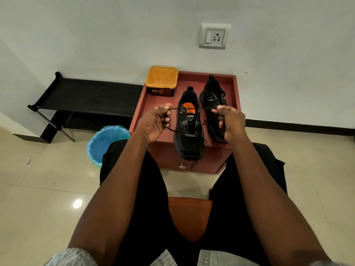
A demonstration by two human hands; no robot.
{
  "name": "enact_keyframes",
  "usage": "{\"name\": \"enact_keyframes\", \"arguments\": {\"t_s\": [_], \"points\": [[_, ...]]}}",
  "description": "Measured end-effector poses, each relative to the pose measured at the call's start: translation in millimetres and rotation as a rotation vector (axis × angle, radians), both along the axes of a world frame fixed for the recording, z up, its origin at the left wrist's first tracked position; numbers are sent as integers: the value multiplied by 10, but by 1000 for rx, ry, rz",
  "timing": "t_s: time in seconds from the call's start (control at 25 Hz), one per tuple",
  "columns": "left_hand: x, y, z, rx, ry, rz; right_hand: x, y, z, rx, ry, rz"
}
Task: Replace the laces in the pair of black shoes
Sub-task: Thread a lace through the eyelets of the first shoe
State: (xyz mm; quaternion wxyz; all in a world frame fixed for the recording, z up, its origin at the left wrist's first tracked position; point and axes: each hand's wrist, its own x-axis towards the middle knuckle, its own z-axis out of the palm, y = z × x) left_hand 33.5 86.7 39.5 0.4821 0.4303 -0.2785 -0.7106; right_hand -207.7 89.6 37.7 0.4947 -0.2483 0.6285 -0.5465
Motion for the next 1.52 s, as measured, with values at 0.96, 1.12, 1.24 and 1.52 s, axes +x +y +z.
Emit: {"name": "enact_keyframes", "arguments": {"t_s": [0.96,1.12,1.24,1.52], "points": [[-105,-60,-160,60,-504,-11,72,-18,-152,76,1085,48],[-259,-20,-184,-29,-457,-26,379,10,-186,-219,817,472],[-330,-40,-233,-38,-497,-20,488,-28,-273,-254,664,625],[-458,-88,-253,-51,-536,-30,461,-65,-321,-301,598,537]]}}
